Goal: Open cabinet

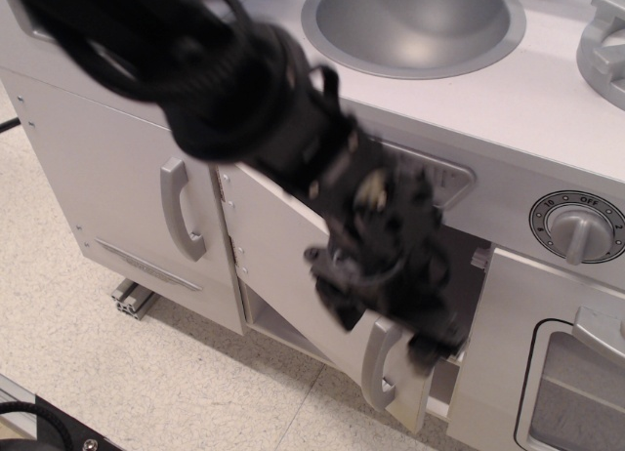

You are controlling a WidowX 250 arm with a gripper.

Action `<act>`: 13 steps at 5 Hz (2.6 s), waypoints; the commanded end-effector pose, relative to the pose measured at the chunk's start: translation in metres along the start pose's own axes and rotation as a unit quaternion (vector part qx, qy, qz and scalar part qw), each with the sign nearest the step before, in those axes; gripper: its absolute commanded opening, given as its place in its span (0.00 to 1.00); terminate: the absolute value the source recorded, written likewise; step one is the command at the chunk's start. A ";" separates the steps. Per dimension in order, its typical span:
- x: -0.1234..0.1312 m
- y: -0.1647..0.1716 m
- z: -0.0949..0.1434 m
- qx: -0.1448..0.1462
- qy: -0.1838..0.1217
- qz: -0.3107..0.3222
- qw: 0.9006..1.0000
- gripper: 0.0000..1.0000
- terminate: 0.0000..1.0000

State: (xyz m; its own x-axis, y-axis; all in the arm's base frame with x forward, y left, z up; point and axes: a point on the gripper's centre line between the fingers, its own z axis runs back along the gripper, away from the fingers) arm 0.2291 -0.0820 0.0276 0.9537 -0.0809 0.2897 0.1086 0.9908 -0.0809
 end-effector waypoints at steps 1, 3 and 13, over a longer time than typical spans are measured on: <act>0.053 -0.008 0.020 -0.019 -0.058 0.019 0.998 1.00 0.00; 0.068 -0.006 -0.016 0.016 -0.050 0.016 0.999 1.00 0.00; -0.013 0.134 -0.038 0.119 0.012 0.041 0.992 1.00 0.00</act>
State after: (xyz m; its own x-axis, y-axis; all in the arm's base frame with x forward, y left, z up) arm 0.2348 0.0430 -0.0323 0.9703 -0.0025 0.2421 -0.0277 0.9923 0.1210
